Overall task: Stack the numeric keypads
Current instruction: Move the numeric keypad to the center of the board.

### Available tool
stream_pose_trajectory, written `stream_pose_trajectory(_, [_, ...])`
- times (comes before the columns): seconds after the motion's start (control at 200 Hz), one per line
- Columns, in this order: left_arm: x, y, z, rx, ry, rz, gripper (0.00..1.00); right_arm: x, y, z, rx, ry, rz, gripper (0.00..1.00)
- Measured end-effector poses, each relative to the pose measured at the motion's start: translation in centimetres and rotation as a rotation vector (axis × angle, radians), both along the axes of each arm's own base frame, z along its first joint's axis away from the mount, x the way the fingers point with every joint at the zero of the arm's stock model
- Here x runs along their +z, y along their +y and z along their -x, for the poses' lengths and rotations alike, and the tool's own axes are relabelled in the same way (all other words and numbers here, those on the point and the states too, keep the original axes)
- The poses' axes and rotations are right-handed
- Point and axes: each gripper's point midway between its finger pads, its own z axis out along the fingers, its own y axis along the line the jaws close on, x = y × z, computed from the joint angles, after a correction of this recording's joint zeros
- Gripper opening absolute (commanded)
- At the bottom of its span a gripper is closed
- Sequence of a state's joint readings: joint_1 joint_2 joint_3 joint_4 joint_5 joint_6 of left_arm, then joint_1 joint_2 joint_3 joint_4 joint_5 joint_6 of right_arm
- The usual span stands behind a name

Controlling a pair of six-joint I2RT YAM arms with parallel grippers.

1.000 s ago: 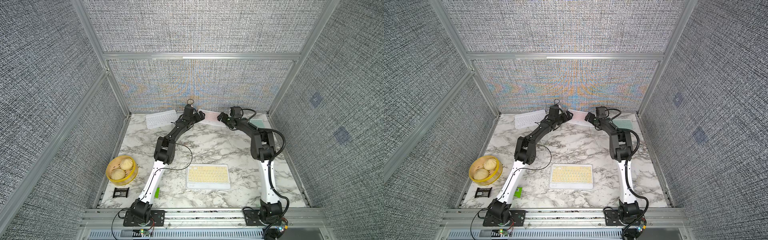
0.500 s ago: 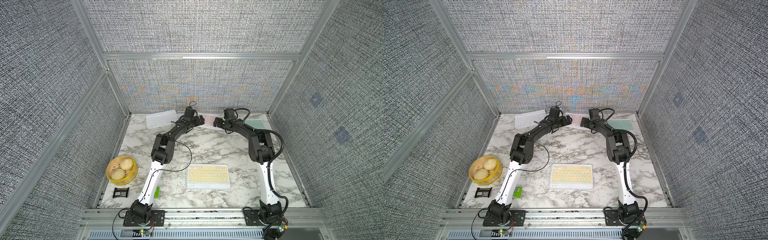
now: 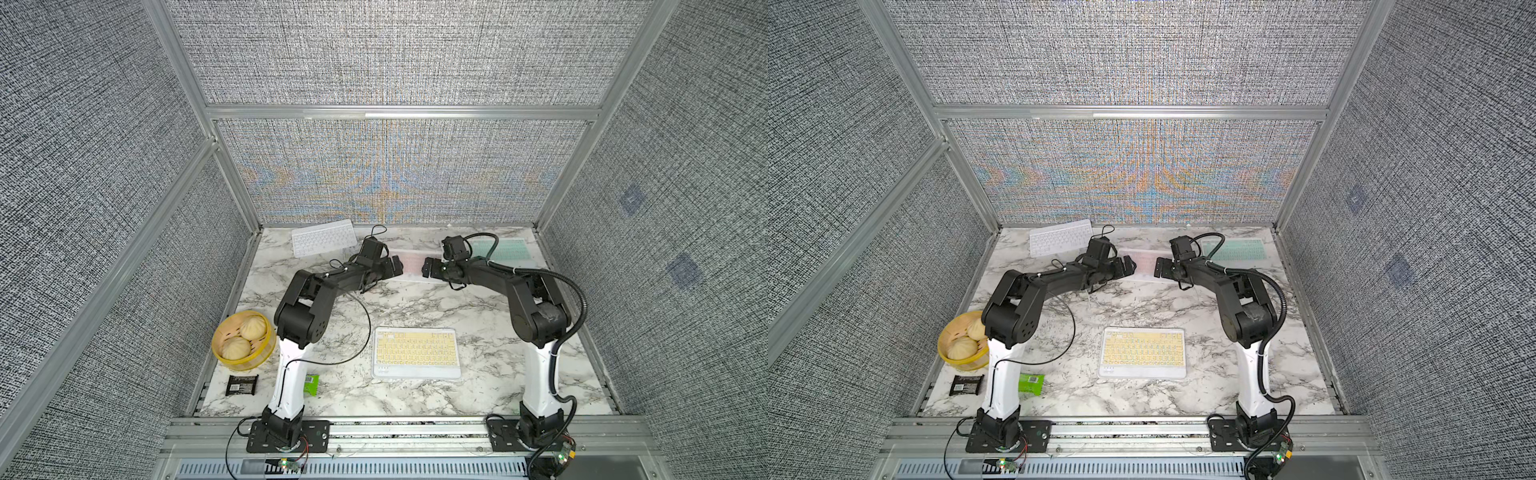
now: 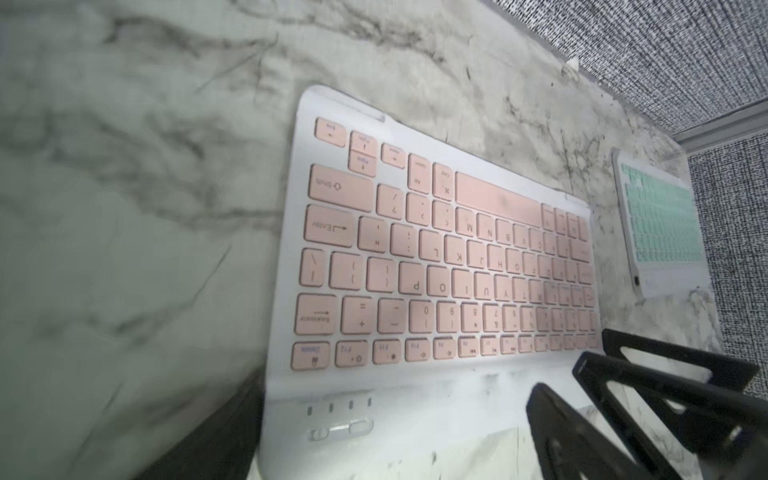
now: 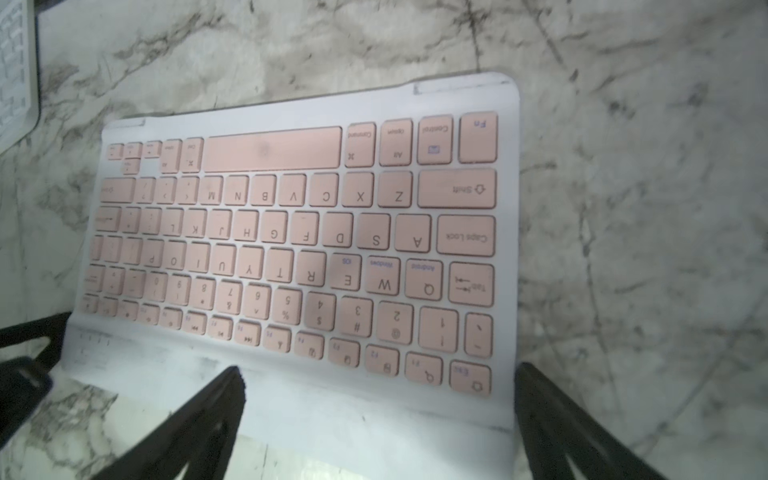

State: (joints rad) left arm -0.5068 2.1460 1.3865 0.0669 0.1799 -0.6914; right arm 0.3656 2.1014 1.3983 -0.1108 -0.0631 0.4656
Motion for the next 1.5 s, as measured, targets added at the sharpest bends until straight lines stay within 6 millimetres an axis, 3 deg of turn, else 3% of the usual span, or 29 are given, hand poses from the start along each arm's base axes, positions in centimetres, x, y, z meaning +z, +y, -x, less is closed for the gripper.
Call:
stream_pose_trajectory(0.27, [0.1,3.2,7.1,0.043,0.052,0.012,0.99,-0.1,2.1,5.6,0.079,-0.001,-0.030,0.98])
stream_pose_trajectory(0.415, [0.9,3.9,9.3,0.035,0.066,0.017,0.99,0.3,2.0,7.9,0.079,0.032,-0.068,0.98])
stream_pose_trajectory(0.595, [1.9,4.4,10.1,0.029,0.049,0.005,0.99,0.7,1.9,9.2,0.060,0.085,-0.089,0.98])
stream_pose_trajectory(0.8, [2.3,6.3,9.6,0.070,0.038,-0.125,0.99,1.0,1.3,8.9,0.007,0.103,-0.083,0.98])
stream_pose_trajectory(1.015, [0.3,7.4,9.8,0.079,0.099,-0.228,0.99,0.4,1.1,7.7,-0.033,0.098,-0.076,0.98])
stream_pose_trajectory(1.16, [-1.2,7.3,10.1,0.068,0.143,-0.248,0.99,0.3,1.9,7.1,-0.033,0.069,-0.095,0.98])
stream_pose_trajectory(1.345, [-1.2,5.7,9.8,0.041,0.125,-0.195,0.99,0.1,4.2,7.0,-0.004,0.014,-0.109,0.98])
stream_pose_trajectory(1.501, [-1.3,5.3,9.4,0.054,0.106,-0.173,0.99,-0.8,4.4,6.8,-0.033,-0.028,-0.068,0.98])
